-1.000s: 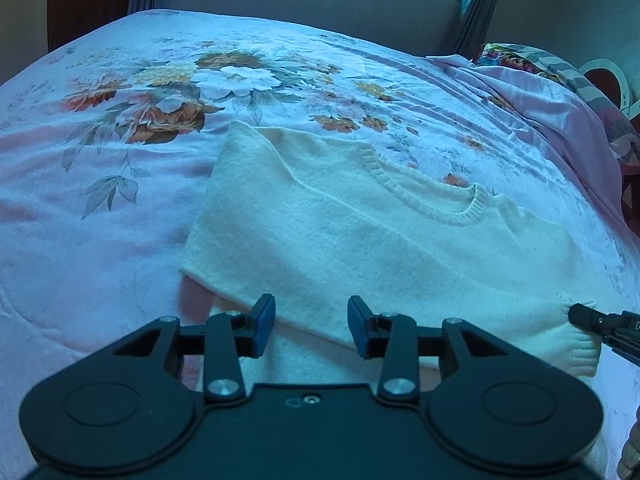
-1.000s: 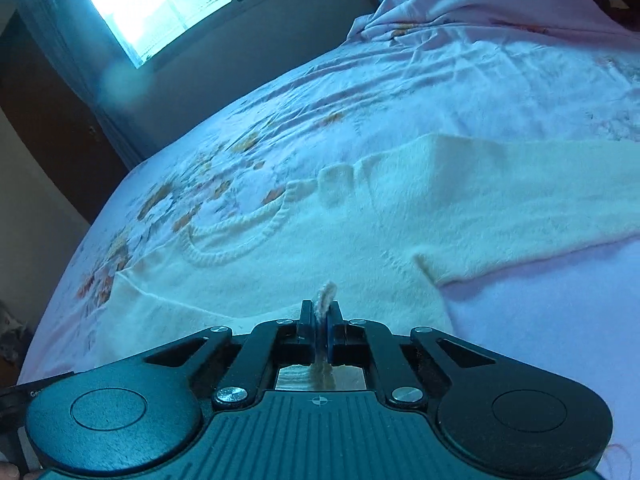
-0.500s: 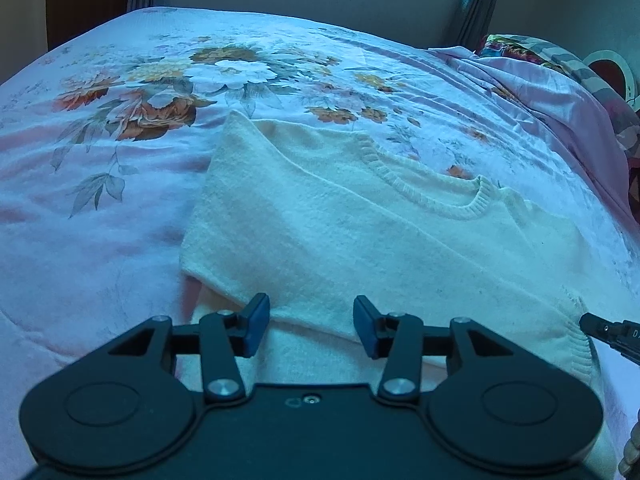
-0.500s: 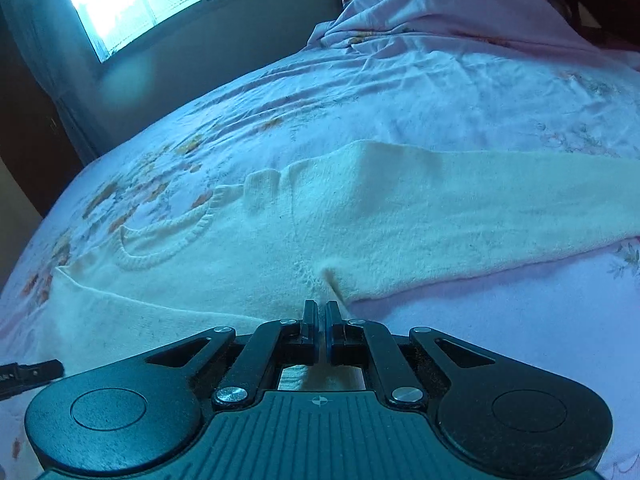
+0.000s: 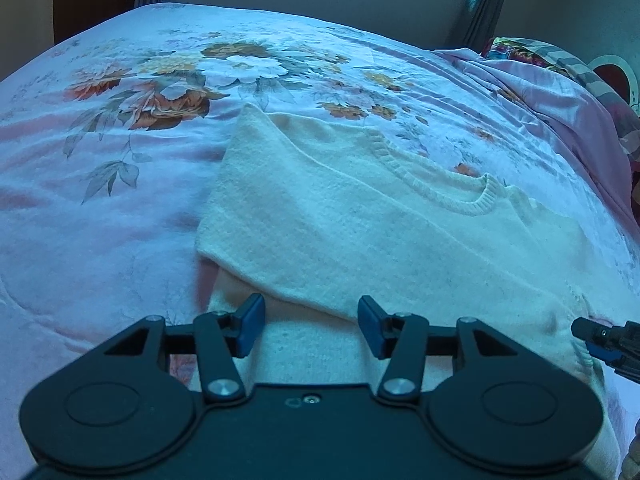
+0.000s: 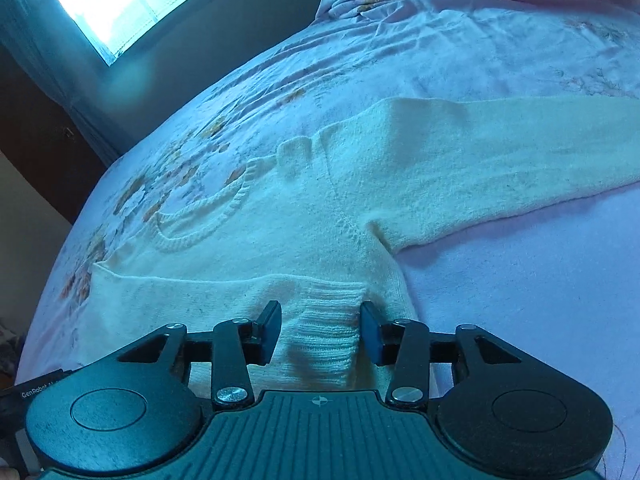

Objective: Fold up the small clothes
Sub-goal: 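Grasp the folded sleeve's ribbed cuff with the right gripper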

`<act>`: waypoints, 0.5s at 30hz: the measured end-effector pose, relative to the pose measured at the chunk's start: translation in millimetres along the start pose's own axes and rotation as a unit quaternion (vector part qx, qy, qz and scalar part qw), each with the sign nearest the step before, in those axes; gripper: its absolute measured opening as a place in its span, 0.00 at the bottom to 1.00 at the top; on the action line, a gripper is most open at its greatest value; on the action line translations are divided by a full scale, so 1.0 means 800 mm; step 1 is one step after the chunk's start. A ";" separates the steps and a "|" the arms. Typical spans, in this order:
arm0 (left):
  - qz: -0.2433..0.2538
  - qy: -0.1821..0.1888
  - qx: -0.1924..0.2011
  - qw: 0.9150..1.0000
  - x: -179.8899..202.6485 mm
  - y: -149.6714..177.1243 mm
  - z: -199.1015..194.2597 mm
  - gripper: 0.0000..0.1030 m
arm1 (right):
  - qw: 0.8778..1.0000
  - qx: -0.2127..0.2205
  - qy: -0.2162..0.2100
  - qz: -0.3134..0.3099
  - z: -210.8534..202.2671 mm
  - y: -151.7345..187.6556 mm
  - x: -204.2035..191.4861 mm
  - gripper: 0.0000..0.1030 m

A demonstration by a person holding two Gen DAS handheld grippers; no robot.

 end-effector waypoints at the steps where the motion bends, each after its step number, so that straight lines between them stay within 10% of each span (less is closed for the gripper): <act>1: -0.001 0.000 0.001 1.000 0.000 0.000 0.001 0.48 | 1.000 0.000 0.001 -0.004 0.002 0.001 -0.001 0.11; 15: 0.013 -0.001 0.000 1.000 0.004 -0.006 0.011 0.51 | 0.996 0.036 0.051 -0.060 0.004 -0.008 0.011 0.00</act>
Point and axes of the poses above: each gripper's, at about its wrist camera, not at the fingertips, and z roughly the way its jaws point, x to its right, y to its underside, the point moved 9 cm from there along z, roughly the way its jaws point, and after that the axes turned 10 degrees about y, right-handed, at the moved point
